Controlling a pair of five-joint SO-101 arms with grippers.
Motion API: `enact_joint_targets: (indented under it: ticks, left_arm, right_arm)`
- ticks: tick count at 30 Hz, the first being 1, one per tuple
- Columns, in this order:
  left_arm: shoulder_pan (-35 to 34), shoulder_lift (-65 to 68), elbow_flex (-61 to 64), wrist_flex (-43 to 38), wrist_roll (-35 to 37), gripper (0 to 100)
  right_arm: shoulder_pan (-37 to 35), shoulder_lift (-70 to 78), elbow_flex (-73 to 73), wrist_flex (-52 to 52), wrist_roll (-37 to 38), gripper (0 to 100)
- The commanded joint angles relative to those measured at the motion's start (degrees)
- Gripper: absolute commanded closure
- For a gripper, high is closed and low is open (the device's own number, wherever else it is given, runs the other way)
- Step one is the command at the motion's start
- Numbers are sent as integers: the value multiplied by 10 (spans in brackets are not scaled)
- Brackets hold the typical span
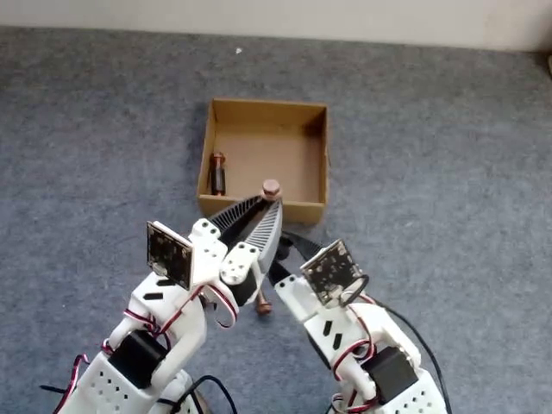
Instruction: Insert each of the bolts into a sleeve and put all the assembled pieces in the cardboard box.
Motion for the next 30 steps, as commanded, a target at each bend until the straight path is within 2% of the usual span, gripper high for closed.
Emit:
enact_joint_targets:
  ticks: [1, 9, 15, 22, 27, 30]
  left_arm:
    - [-4, -4, -2, -10, -33, 993]
    - [19, -4, 14, -10, -37, 993]
    - [33, -4, 26, -11, -103, 993]
    - [29, 1, 23, 8, -104, 992]
    - [29, 1, 21, 33, -103, 915]
    - [29, 1, 20, 37, -104, 909]
  right_arm:
    - [34, -12, -62, -4, 2, 993]
    - [36, -12, -63, -3, 2, 993]
    - [52, -12, -65, -3, 2, 993]
    - [62, -12, -65, -3, 2, 993]
    - [62, -12, -65, -2, 2, 993]
    - [62, -12, -65, -2, 2, 993]
